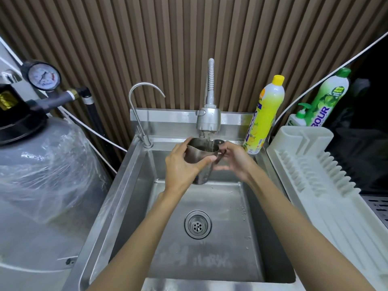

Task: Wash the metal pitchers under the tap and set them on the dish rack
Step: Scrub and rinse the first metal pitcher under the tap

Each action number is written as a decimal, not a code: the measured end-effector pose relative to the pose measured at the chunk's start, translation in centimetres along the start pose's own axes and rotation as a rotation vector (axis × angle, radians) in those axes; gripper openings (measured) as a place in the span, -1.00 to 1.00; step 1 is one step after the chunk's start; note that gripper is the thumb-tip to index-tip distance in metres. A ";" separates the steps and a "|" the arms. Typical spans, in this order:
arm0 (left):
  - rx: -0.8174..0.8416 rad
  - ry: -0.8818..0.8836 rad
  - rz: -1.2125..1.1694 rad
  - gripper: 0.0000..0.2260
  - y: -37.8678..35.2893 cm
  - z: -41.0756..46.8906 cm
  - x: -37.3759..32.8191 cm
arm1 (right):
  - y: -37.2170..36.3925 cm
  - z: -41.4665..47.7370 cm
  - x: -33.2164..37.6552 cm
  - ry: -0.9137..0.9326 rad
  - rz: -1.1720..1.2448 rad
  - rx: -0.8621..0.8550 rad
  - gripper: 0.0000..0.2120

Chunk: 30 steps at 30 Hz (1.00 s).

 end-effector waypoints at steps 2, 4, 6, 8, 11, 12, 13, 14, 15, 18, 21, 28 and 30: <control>0.034 0.100 -0.043 -0.42 -0.7 -0.5 1.3 | 0.8 -0.2 0.0 -0.046 -0.151 -0.046 -0.89; 0.077 0.199 -0.119 -0.57 -1.8 -1.3 2.6 | 1.6 -0.5 0.5 -0.058 -0.266 -0.099 -0.91; 0.114 0.271 -0.217 -0.65 -3.1 -2.1 3.5 | 2.2 -1.0 1.6 -0.020 -0.355 -0.171 -0.89; 0.146 0.318 -0.330 -0.57 -4.3 -2.5 4.0 | 2.6 -1.6 3.1 0.055 -0.413 -0.231 -0.83; 0.189 0.372 -0.546 -0.58 -5.7 -2.6 3.6 | 2.7 -1.9 5.1 0.168 -0.482 -0.269 -0.81; 0.200 0.381 -0.620 -0.57 -6.1 -2.6 3.2 | 2.7 -2.0 5.8 0.205 -0.495 -0.280 -0.78; 0.206 0.388 -0.686 -0.54 -6.5 -2.5 2.8 | 2.7 -2.0 6.5 0.246 -0.498 -0.284 -0.75; 0.204 0.395 -0.739 -0.50 -6.8 -2.4 2.5 | 2.4 -1.9 7.2 0.281 -0.488 -0.274 -0.73; 0.196 0.396 -0.777 -0.47 -7.1 -2.2 2.2 | 2.0 -1.9 7.8 0.312 -0.457 -0.245 -0.73; 0.083 0.378 -0.822 -0.38 -6.7 -1.6 1.2 | 0.8 -1.6 8.6 0.346 -0.358 -0.130 -0.73; -0.095 0.344 -0.755 -0.28 -5.4 -1.5 0.4 | 0.3 -0.3 7.5 0.296 -0.156 -0.014 -0.72; -0.086 0.133 -0.293 -0.26 -2.5 -1.0 0.8 | -0.5 1.1 0.7 0.093 0.264 0.091 -0.80; -0.073 0.178 -0.213 -0.27 -2.1 -1.2 1.6 | -0.4 1.0 -1.3 0.042 0.229 0.081 -0.82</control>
Point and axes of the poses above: each hand's wrist, its own z-axis towards the middle knuckle, its own y-axis out of the back of the hand, x = y × z, the point moved 10 cm from there along z, towards the middle knuckle, and after that the axes turned 9 degrees about z, right-handed, at the moved point
